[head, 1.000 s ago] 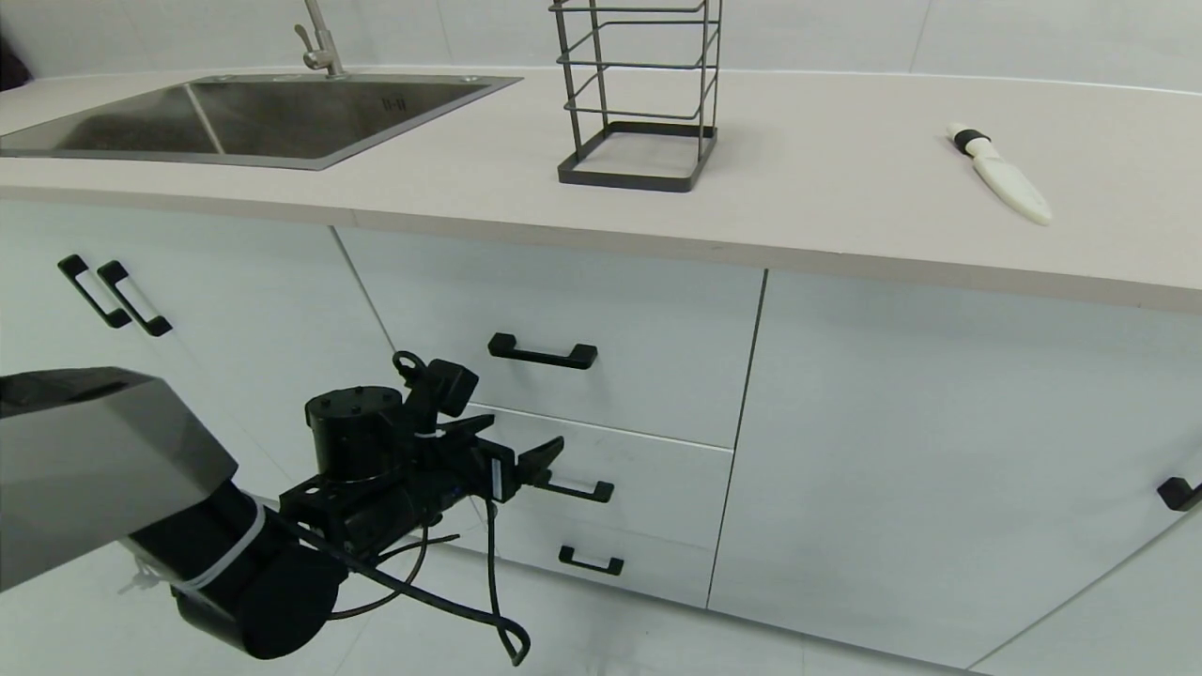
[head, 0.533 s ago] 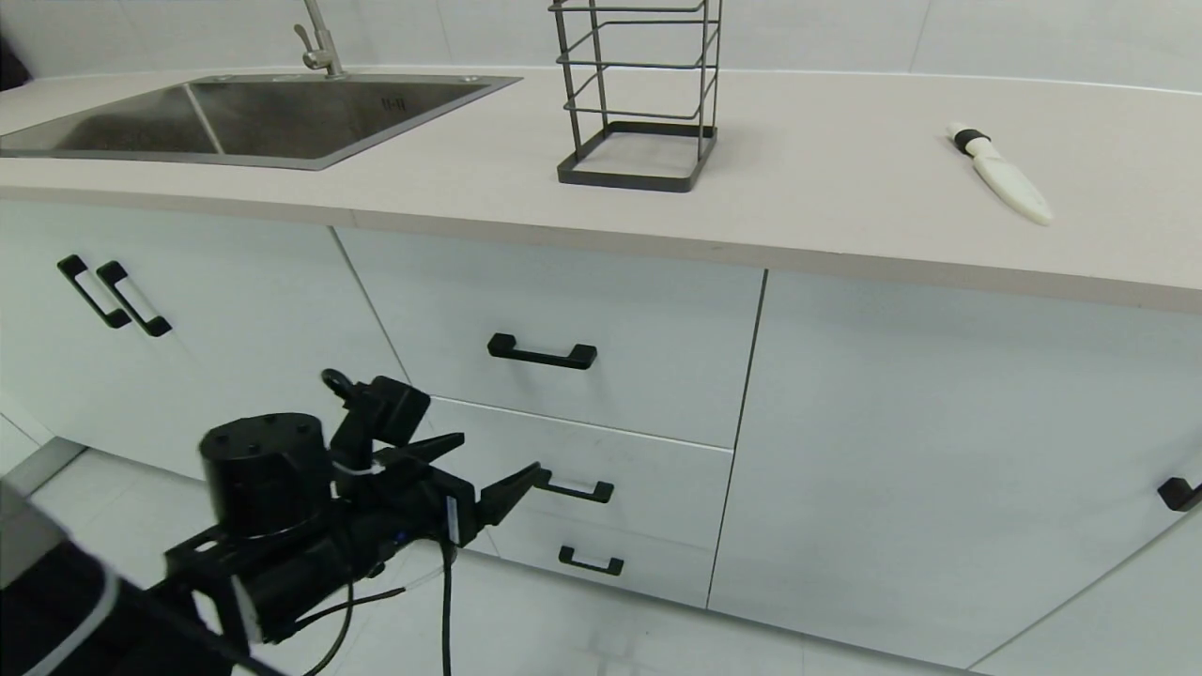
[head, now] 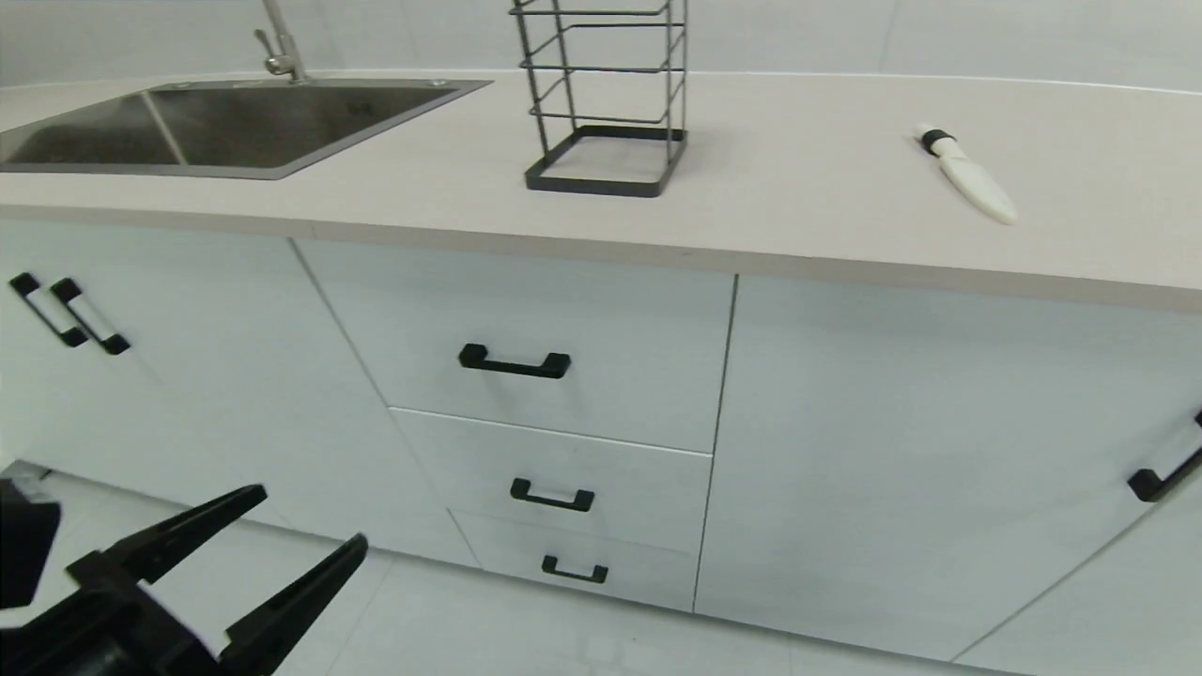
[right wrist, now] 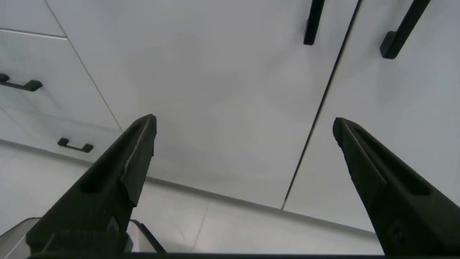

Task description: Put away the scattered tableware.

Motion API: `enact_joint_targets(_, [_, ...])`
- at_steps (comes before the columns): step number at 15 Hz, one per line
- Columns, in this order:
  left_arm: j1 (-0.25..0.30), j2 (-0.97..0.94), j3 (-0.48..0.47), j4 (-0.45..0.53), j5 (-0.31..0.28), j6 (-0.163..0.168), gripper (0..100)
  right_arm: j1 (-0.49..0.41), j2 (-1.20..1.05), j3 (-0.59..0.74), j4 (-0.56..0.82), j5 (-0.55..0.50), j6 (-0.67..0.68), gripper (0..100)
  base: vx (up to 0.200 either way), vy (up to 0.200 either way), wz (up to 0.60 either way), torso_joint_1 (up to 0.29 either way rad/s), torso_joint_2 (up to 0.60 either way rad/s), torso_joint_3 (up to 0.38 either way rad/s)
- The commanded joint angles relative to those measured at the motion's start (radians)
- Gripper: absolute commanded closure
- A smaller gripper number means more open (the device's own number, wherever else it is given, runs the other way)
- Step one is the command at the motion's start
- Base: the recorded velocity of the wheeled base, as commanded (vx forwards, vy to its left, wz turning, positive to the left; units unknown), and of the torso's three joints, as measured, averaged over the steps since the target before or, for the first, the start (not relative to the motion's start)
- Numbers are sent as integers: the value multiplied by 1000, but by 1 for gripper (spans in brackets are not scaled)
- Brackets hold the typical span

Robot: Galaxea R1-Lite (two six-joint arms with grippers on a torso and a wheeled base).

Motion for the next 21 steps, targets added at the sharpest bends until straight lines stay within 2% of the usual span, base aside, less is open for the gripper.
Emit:
enact_joint_targets(1, [45,-603,39,485,0,6,0,0,0,0,0,1,0,0,0,0,-600,7,2,7])
enact_joint_targets(2, [65,-738,36,612,0,8,0,0,0,0,0,1,0,0,0,0,-600,7,-2,7])
enact_joint_targets(4, [151,-906,39,761,-3,5,0,0,0,0,0,1,0,0,0,0,0,0,0,0])
enact_joint_targets(5, [177,-926,41,829,2,11,0,0,0,0,0,1,0,0,0,0,0,0,0,0])
enact_joint_targets(6, [197,-928,41,855,2,11,0,0,0,0,0,1,0,0,0,0,0,0,0,0])
enact_joint_targets(7, [249,-977,36,882,-1,6,0,0,0,0,0,-1,0,0,0,0,0,0,0,0])
enact_joint_targets(9, [276,-1004,33,889,11,14,0,0,0,0,0,1,0,0,0,0,0,0,0,0])
enact_joint_targets(10, [277,-1004,36,886,92,38,0,0,0,0,0,1,0,0,0,0,0,0,0,0])
enact_joint_targets(11, [277,-1004,42,918,216,75,0,0,0,0,0,1,0,0,0,0,0,0,0,0])
enact_joint_targets(15, [274,-1018,42,921,203,28,0,0,0,0,0,1,-5,0,0,0,0,0,0,0])
enact_joint_targets(17, [274,-1018,42,919,203,-14,0,0,0,0,0,2,-12,0,0,0,0,0,0,0])
enact_joint_targets(21, [274,-1018,42,918,203,-6,0,0,0,0,0,2,-11,0,0,0,0,0,0,0])
